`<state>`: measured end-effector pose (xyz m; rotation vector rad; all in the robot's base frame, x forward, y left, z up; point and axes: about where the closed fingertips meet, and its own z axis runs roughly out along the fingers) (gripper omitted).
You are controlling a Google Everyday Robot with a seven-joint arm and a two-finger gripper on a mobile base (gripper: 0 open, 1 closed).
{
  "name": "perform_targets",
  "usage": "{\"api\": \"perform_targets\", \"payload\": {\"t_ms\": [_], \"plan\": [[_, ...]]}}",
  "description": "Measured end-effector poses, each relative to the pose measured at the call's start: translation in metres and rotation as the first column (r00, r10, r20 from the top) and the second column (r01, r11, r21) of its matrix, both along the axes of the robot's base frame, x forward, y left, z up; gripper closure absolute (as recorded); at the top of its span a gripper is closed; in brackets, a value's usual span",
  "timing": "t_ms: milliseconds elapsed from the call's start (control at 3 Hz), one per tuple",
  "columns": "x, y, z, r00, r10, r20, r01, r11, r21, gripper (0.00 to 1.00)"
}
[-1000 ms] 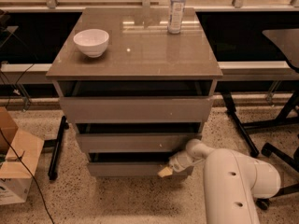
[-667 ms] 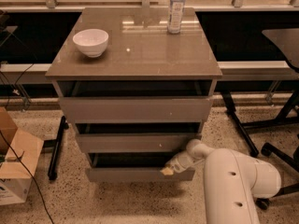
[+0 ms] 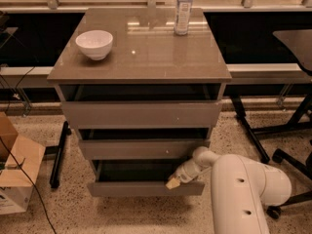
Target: Open bottom drawer
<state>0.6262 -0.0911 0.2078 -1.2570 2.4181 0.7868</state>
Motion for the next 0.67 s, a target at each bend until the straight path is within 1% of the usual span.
{"api": "perform_targets", "payload": {"t_ms": [333, 667], "plan": [[0.0, 0.0, 0.0, 1.0, 0.0, 0.0, 0.0, 1.0, 0.0, 0.25], [-0.0015, 0.0003, 0.0011, 0.9998, 0.018, -0.004, -0.018, 1.0, -0.019, 0.02]]}}
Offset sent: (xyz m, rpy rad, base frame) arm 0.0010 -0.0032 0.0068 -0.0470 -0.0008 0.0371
